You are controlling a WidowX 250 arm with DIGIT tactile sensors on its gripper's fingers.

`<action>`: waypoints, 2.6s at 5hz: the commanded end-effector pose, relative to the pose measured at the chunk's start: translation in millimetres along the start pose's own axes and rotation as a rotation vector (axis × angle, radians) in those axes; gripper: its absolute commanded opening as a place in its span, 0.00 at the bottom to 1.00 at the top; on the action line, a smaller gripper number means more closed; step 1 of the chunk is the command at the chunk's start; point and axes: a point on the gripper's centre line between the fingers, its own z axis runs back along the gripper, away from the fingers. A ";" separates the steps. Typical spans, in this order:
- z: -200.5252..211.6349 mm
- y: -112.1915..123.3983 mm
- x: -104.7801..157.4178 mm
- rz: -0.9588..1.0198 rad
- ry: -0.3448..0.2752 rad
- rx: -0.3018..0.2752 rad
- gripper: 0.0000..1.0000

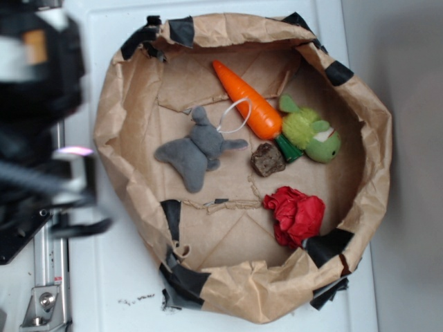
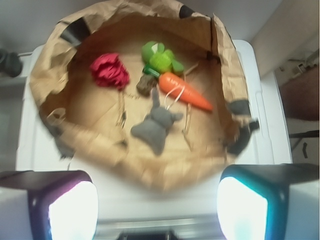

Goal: Grab the rock.

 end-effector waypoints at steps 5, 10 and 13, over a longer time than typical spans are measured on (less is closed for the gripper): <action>-195.3 -52.9 98.8 -0.213 0.194 -0.157 1.00; -118.3 -61.0 89.9 -0.324 -0.010 -0.162 1.00; -155.1 -67.3 58.7 -0.618 0.083 -0.111 1.00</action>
